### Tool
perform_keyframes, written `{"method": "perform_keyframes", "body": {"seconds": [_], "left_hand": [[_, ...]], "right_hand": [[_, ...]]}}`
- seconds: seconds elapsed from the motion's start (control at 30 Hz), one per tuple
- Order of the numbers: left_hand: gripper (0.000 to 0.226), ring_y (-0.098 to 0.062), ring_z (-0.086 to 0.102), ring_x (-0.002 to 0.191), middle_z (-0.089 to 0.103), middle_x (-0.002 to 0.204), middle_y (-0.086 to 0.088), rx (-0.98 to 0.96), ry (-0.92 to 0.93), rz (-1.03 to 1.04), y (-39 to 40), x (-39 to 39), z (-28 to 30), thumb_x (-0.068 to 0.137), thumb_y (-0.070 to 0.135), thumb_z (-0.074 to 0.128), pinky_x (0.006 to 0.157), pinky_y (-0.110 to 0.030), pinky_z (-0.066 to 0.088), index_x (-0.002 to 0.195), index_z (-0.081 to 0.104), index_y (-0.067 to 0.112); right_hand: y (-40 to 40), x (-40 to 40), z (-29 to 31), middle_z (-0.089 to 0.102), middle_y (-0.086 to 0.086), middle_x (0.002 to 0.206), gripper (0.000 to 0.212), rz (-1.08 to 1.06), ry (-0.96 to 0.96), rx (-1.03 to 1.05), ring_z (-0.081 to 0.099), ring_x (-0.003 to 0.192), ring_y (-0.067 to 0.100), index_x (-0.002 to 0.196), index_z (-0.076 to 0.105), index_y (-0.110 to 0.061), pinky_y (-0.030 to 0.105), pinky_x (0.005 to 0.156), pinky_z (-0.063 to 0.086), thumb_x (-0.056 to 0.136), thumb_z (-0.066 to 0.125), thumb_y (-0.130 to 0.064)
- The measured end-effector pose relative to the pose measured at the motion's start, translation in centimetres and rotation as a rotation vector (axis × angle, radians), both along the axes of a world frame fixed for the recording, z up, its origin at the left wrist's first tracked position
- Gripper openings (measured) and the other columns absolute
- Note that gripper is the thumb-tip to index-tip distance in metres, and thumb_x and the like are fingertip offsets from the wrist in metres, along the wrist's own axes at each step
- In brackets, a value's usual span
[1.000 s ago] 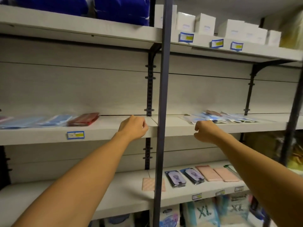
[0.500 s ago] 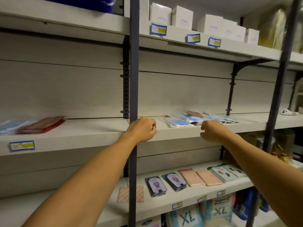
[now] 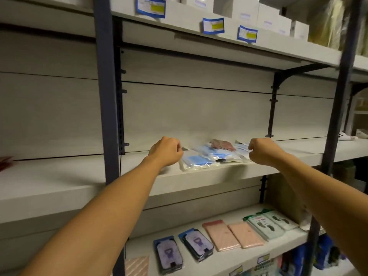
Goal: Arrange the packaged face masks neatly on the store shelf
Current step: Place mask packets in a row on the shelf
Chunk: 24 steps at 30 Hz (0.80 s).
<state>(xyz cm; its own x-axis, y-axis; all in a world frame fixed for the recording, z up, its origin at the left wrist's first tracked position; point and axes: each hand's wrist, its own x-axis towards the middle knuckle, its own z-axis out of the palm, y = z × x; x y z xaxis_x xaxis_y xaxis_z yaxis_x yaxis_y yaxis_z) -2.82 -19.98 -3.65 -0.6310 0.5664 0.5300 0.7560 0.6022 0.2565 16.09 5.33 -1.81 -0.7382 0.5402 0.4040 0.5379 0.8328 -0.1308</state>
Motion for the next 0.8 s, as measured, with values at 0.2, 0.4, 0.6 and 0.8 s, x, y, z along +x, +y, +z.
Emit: {"method": "perform_keyframes", "body": {"seconds": [0.2, 0.4, 0.6, 0.8], "left_hand": [[0.015, -0.026, 0.064, 0.080, 0.067, 0.087, -0.002, 0.012, -0.104, 0.008, 4.5, -2.5, -0.3, 0.084, 0.021, 0.055, 0.077, -0.040, 0.059, 0.078, 0.069, 0.022], [0.017, -0.023, 0.064, 0.076, 0.070, 0.087, -0.006, 0.036, -0.168, 0.043, 9.0, -4.0, -0.1, 0.087, 0.013, 0.058, 0.075, -0.042, 0.059, 0.078, 0.073, 0.012], [0.019, -0.024, 0.055, 0.068, 0.071, 0.094, -0.019, 0.058, -0.259, 0.134, 14.2, -4.3, 0.1, 0.086, 0.016, 0.062, 0.067, -0.036, 0.053, 0.083, 0.072, 0.000], [0.033, -0.021, 0.060, 0.065, 0.066, 0.077, -0.006, -0.009, -0.411, 0.307, 18.8, -3.6, 1.4, 0.082, 0.044, 0.072, 0.064, -0.026, 0.047, 0.075, 0.060, 0.014]], "right_hand": [[4.7, -1.4, -0.5, 0.068, 0.017, 0.103, 0.030, -0.009, 0.026, -0.022, 0.063, 0.096, 0.035, 0.110, 0.066, -0.003, 0.045, 0.087, 0.057, 0.083, 0.053, -0.007], [9.6, -3.5, 0.0, 0.068, 0.021, 0.103, 0.036, 0.043, 0.061, -0.050, 0.063, 0.095, 0.037, 0.111, 0.066, 0.002, 0.048, 0.087, 0.058, 0.079, 0.050, -0.004], [14.5, -6.5, 0.5, 0.068, 0.013, 0.118, 0.039, 0.145, 0.024, 0.009, 0.061, 0.104, 0.031, 0.123, 0.064, -0.008, 0.038, 0.089, 0.055, 0.086, 0.052, -0.009], [18.5, -9.3, 0.8, 0.067, 0.013, 0.111, 0.033, 0.236, 0.010, 0.037, 0.062, 0.098, 0.030, 0.118, 0.062, -0.006, 0.042, 0.087, 0.056, 0.085, 0.055, -0.009]]}}
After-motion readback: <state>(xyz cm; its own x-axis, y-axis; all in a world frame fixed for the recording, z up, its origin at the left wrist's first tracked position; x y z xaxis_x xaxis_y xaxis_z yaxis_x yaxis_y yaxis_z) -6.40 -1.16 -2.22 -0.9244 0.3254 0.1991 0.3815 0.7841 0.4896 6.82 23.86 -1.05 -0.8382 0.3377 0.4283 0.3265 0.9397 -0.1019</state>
